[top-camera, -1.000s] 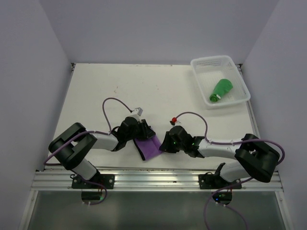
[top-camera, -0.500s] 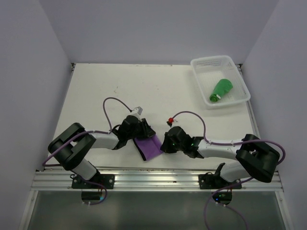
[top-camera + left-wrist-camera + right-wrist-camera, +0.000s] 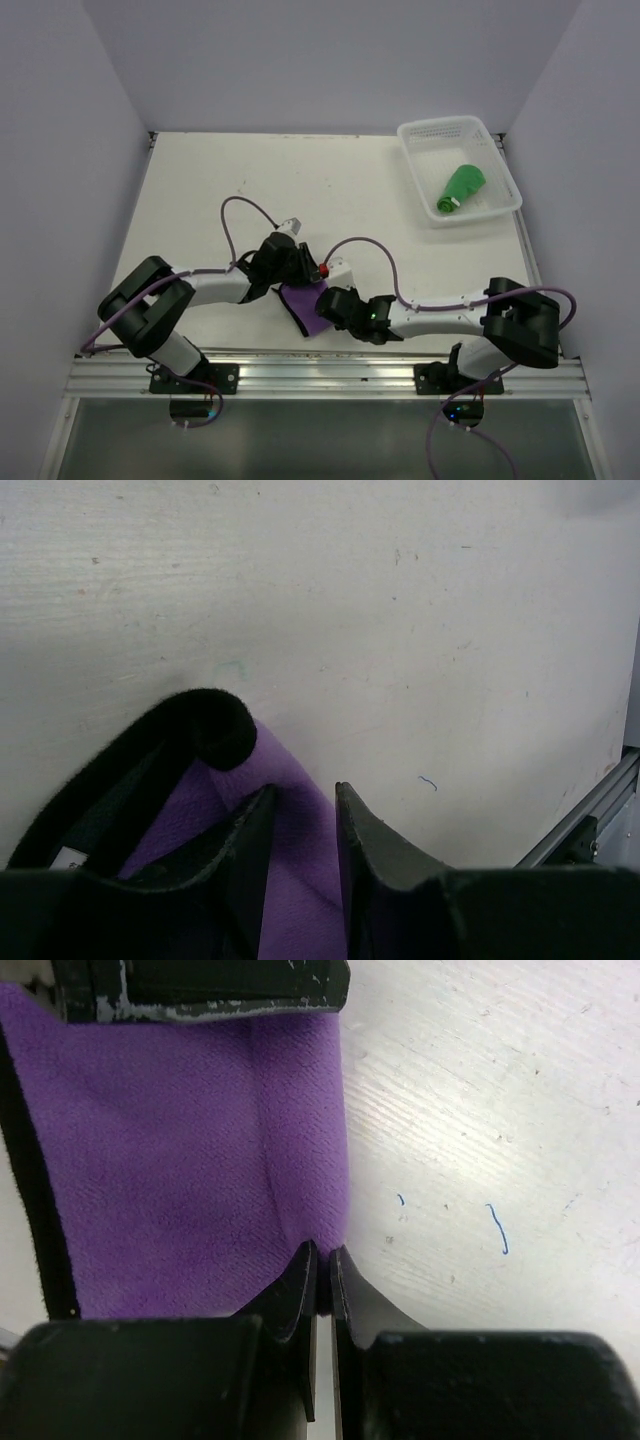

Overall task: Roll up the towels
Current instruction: Roll the towel

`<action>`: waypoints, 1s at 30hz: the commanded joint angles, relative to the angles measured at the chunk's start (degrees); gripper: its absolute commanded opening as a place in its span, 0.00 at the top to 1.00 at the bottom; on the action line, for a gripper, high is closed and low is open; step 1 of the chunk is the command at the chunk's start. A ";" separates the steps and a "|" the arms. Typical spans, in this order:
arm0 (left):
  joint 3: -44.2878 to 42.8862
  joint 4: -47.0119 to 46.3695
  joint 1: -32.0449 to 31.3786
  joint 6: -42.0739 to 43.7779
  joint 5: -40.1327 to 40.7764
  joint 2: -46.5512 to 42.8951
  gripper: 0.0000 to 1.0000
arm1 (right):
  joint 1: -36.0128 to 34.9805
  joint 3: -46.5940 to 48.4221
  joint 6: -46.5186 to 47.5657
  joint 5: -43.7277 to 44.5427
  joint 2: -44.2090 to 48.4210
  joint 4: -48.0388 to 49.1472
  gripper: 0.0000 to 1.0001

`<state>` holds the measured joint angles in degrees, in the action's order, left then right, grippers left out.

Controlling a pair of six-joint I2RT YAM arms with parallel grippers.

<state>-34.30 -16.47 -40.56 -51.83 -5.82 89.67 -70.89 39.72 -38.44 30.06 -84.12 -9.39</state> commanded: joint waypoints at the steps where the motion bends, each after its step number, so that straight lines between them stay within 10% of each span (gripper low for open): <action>1: -1.38 4.16 1.09 1.74 2.13 -2.65 0.64 | -3.02 3.16 2.05 10.00 -1.92 -7.48 1.00; 30: -0.68 10.84 3.73 4.37 2.83 -12.41 0.62 | -18.32 26.98 3.81 23.55 -28.82 -26.38 1.00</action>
<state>-34.30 -6.48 -37.28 -49.30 -4.69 79.96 -88.88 64.14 -32.53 53.91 -110.26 -32.69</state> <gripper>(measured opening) 0.377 0.063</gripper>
